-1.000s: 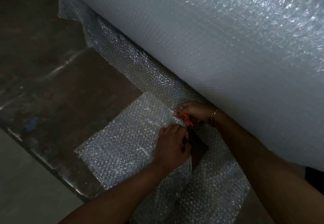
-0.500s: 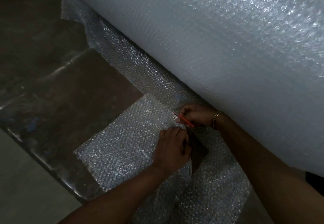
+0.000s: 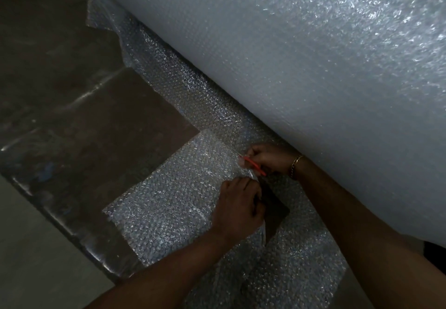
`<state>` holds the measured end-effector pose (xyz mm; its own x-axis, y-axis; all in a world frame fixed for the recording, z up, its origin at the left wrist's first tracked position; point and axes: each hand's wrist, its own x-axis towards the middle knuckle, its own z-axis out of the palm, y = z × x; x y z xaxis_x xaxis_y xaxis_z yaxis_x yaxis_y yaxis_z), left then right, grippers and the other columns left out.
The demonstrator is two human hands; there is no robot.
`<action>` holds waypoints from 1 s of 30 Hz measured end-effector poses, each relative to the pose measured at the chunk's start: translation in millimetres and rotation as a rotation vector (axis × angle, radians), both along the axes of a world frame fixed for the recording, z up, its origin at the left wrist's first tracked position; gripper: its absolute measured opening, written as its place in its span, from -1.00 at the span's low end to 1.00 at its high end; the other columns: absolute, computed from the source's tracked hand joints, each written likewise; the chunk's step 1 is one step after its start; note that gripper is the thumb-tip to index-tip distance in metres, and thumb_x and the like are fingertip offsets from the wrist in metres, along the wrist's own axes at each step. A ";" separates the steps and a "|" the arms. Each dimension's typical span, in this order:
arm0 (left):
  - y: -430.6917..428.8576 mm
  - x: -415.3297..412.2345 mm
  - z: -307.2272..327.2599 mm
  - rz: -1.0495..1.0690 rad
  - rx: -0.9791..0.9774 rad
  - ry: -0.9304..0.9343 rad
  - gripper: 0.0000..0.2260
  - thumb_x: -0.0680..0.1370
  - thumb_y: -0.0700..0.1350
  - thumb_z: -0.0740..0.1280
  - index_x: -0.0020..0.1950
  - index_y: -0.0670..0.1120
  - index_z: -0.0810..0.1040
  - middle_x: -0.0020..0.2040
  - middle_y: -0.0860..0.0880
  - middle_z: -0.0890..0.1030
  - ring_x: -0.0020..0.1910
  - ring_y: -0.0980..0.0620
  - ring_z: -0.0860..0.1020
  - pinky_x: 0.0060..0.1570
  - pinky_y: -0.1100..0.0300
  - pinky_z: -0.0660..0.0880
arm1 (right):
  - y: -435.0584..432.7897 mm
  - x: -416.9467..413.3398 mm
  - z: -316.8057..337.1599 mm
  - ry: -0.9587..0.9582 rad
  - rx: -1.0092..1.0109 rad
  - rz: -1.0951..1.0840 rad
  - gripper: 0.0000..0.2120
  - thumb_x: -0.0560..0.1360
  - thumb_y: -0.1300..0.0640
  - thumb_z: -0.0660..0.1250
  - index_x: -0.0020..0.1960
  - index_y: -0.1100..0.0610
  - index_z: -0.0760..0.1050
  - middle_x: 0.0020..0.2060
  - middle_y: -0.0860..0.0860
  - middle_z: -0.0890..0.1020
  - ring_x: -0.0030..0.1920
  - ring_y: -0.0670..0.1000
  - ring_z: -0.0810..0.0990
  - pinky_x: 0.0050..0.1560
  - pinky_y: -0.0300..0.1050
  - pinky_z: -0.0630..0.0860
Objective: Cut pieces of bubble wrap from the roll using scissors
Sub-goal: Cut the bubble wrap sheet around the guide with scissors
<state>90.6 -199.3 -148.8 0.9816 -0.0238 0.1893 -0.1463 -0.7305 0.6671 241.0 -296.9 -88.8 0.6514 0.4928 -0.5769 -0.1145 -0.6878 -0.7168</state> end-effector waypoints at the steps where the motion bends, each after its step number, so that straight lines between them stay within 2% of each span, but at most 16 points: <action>1: -0.2 -0.3 -0.3 0.002 0.002 -0.005 -0.89 0.40 -0.04 0.31 -0.12 0.00 0.46 -0.11 0.06 0.48 -0.04 0.00 0.48 -0.04 -0.02 0.40 | -1.9 -0.8 -2.0 0.001 0.019 -0.002 -0.77 0.45 0.11 0.53 -0.08 0.22 0.52 -0.41 0.11 0.57 -0.50 -0.08 0.46 -0.47 -0.26 0.34; 6: 0.1 0.0 0.3 0.000 0.001 -0.020 -0.89 0.40 -0.03 0.28 -0.11 -0.01 0.46 -0.11 0.05 0.48 -0.04 -0.01 0.47 -0.05 -0.01 0.39 | -4.3 -1.2 -4.5 -0.028 0.015 0.002 -0.79 0.45 0.15 0.54 -0.10 0.21 0.54 -0.43 0.06 0.59 -0.47 -0.07 0.46 -0.47 -0.29 0.37; 10: -0.7 0.1 -0.2 0.003 -0.011 -0.026 -0.88 0.39 -0.03 0.29 -0.11 -0.01 0.46 -0.11 0.05 0.49 -0.04 -0.01 0.48 -0.06 -0.04 0.40 | 3.3 3.0 -5.6 -0.020 -0.019 -0.004 -0.69 0.42 -0.03 0.54 -0.29 0.11 0.48 -0.42 0.12 0.60 -0.39 0.06 0.52 -0.33 -0.15 0.39; 13: -0.4 0.2 -1.4 0.000 -0.002 -0.015 -0.87 0.39 -0.02 0.30 -0.10 -0.01 0.47 -0.11 0.05 0.50 -0.03 -0.01 0.48 -0.06 -0.04 0.40 | 9.0 5.6 -3.9 -0.025 -0.056 0.001 -0.65 0.36 -0.15 0.53 -0.30 0.07 0.47 -0.42 0.10 0.63 -0.38 0.05 0.55 -0.23 -0.08 0.42; 19: -0.6 0.0 -2.3 0.001 -0.006 -0.018 -0.87 0.39 -0.02 0.30 -0.11 -0.01 0.47 -0.11 0.05 0.50 -0.04 -0.01 0.48 -0.06 -0.03 0.40 | 8.2 5.8 -3.3 -0.025 -0.025 0.023 -0.69 0.39 -0.08 0.54 -0.26 0.09 0.50 -0.42 0.05 0.62 -0.42 -0.02 0.54 -0.30 -0.16 0.43; 24: -0.8 0.3 -2.9 0.002 0.002 -0.017 -0.89 0.40 -0.03 0.30 -0.11 -0.01 0.47 -0.11 0.05 0.49 -0.04 -0.01 0.48 -0.06 -0.04 0.40 | 2.1 1.2 -0.1 -0.056 0.021 0.016 -0.82 0.44 0.18 0.54 -0.10 0.22 0.56 -0.44 0.03 0.58 -0.48 -0.11 0.47 -0.44 -0.31 0.40; 30: -1.4 0.3 -2.5 0.010 -0.008 0.001 -0.90 0.41 -0.02 0.27 -0.12 0.00 0.46 -0.12 0.06 0.49 -0.04 0.00 0.47 -0.05 -0.03 0.39 | 4.4 2.2 -0.6 0.027 -0.007 -0.010 -0.80 0.46 0.12 0.53 -0.18 0.16 0.52 -0.44 0.04 0.58 -0.50 -0.09 0.47 -0.51 -0.31 0.34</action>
